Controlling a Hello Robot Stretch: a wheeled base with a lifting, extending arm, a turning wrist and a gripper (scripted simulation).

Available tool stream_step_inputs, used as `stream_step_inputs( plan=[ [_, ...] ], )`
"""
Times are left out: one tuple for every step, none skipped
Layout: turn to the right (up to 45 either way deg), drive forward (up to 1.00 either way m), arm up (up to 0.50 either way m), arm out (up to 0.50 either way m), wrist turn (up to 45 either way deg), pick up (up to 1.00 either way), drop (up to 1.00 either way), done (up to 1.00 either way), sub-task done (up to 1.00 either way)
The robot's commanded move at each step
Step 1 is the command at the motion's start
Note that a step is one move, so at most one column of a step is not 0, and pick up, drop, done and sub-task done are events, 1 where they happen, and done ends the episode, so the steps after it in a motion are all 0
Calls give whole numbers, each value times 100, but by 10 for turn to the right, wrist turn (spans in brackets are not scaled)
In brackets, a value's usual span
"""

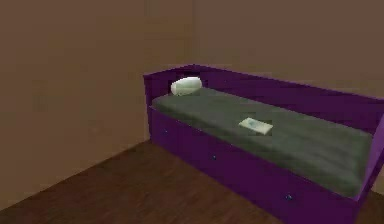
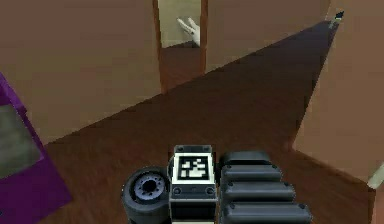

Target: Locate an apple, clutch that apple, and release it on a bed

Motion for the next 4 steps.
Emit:
stream_step_inputs(
  plan=[
    [0,100,0,0,0,0,0,0,0],
    [0,30,0,0,0,0,0,0,0],
    [-450,0,0,0,0,0,0,0,0],
    [-450,0,0,0,0,0,0,0,0]
  ],
)
